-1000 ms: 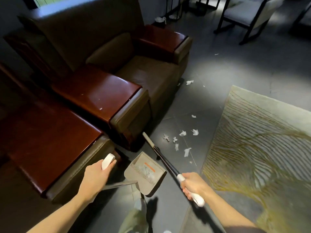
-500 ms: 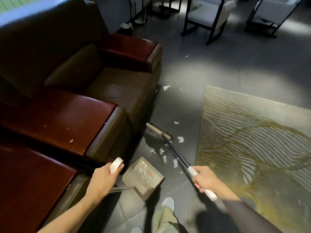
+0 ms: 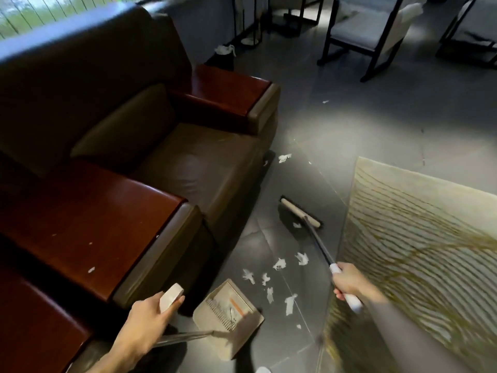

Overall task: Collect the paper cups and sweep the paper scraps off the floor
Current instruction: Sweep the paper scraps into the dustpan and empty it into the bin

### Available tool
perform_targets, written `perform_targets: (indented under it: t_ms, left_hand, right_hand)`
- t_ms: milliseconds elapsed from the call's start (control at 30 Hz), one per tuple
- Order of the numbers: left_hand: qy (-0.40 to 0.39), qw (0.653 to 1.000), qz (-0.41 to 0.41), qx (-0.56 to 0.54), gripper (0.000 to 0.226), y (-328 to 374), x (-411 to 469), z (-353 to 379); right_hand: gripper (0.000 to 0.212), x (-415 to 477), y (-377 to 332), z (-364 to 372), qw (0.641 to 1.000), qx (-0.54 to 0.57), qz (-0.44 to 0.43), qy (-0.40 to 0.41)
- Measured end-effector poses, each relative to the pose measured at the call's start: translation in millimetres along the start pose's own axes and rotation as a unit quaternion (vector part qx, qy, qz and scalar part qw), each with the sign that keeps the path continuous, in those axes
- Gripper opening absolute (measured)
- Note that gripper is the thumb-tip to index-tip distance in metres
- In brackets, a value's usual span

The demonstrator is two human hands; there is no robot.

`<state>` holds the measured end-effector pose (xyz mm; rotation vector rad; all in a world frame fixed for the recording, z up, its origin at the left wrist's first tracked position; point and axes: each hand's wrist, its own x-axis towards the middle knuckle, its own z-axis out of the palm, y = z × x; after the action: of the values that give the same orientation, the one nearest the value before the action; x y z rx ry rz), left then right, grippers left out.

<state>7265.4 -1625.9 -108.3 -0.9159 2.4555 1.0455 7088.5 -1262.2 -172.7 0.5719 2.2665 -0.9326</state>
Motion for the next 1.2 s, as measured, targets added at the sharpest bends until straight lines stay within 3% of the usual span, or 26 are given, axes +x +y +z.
perform_targets:
  t_ms: [200,333,367,433,533,633,733,867,1067,1200]
  left_hand:
    - [-0.023,0.999,-0.003,-0.022,0.019,18,19,1]
    - [-0.026,0.999,-0.01,-0.02,0.021,18,23,3]
    - [-0.031,0.999,-0.012,-0.021,0.022,18,24,3]
    - [-0.035,0.999,-0.015,-0.034,0.024,18,24,6]
    - [-0.039,0.998,-0.004,-0.054,0.026,16,21,8]
    - [-0.061,0.997,0.024,-0.044,0.023,11,17,6]
    - [-0.077,0.995,0.063,-0.011,0.028,7,19,0]
    - [-0.126,0.988,0.089,-0.006,0.016,2,23,-4]
    - [-0.123,0.979,0.161,0.033,0.01,-2,26,-8]
    - [-0.109,0.98,0.161,0.052,0.019,3,39,-4]
  right_hand:
    - [0.029,31,-11,10,0.991,-0.089,0.057,-0.078]
    - [0.015,8,-10,21,0.972,-0.221,0.024,-0.078]
    - [0.021,-1,-8,23,0.967,-0.24,0.019,-0.081]
    - [0.028,-22,-5,30,0.962,-0.253,0.026,-0.102]
    - [0.022,-60,5,46,0.949,-0.282,0.033,-0.139]
    - [0.032,-95,24,70,0.951,-0.252,0.072,-0.166]
    - [0.026,-132,34,90,0.959,-0.208,0.129,-0.14]
    - [0.038,-148,38,106,0.977,-0.166,0.117,-0.061]
    - [0.022,-161,38,79,0.984,-0.152,0.096,-0.014]
    - [0.031,-159,41,78,0.974,-0.193,0.121,0.008]
